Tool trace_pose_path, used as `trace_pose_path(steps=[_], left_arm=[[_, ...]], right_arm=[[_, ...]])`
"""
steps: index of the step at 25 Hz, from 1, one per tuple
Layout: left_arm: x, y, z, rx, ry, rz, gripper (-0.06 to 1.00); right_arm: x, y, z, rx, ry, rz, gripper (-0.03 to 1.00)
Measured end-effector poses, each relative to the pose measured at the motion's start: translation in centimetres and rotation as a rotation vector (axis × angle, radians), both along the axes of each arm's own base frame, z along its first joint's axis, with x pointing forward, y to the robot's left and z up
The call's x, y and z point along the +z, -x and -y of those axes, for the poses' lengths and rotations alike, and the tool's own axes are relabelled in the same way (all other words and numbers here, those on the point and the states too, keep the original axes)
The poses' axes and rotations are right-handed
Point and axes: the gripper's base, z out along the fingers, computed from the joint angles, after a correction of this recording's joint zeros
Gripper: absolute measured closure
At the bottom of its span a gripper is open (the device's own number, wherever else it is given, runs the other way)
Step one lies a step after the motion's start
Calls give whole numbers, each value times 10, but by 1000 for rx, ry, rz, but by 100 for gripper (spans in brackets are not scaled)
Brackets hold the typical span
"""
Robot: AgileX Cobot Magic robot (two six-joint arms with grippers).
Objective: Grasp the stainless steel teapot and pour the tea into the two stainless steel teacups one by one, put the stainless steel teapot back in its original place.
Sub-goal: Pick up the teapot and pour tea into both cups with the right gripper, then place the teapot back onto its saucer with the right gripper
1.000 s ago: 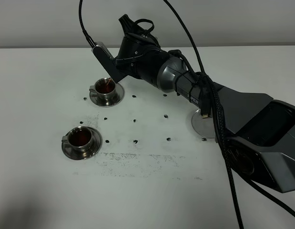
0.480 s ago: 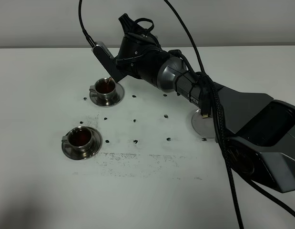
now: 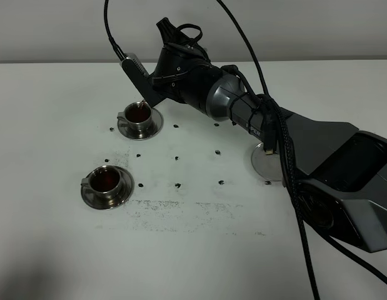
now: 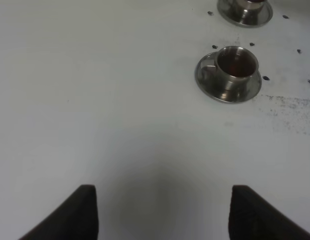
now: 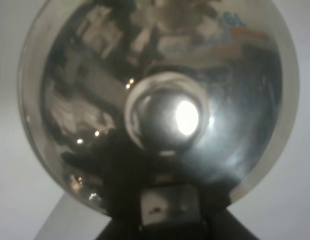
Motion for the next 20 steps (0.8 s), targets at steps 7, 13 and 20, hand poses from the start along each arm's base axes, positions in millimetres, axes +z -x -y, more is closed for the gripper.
trace_pose_path(steps=[7,13,20], left_arm=[[0,0,0,0,0,0,40],[0,0,0,0,0,0,40],[0,0,0,0,0,0,40]], right_arm=[[-4,3,0,-28,-80,-66,79],[19,3,10,-63,-158,-74,79],[65,21,26,-173,-398,-182,79]])
